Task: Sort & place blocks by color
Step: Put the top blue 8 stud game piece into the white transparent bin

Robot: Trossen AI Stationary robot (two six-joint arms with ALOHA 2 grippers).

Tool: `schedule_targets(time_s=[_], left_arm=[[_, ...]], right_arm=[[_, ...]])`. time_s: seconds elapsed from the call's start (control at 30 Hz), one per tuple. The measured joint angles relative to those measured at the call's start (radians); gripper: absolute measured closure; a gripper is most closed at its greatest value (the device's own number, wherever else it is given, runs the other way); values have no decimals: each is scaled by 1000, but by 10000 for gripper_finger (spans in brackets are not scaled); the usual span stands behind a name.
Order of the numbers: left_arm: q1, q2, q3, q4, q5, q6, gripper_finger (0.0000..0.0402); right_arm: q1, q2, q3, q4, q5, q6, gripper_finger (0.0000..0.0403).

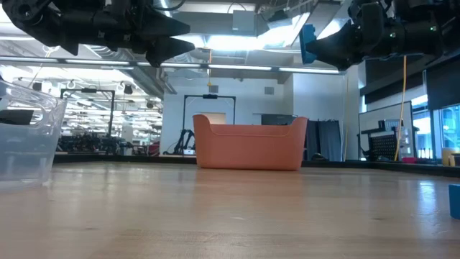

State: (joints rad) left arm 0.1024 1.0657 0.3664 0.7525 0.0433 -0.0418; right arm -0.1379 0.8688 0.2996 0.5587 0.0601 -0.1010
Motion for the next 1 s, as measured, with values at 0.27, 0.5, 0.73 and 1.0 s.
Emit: schedule_targets(time_s=[0.27, 0.5, 0.73, 1.0], left_arm=[[0, 0, 0, 0, 0, 1, 140], [0, 0, 0, 38, -6, 1, 140], [0, 0, 0, 48, -6, 1, 140], [0, 0, 0, 45, -6, 0, 140]], right_arm=[[0, 12, 0, 11, 71, -4, 266], [-8, 207, 4, 123, 327, 71, 266], [-89, 482, 180, 37, 488, 127, 266], [-163, 679, 382, -221, 489, 150, 266]])
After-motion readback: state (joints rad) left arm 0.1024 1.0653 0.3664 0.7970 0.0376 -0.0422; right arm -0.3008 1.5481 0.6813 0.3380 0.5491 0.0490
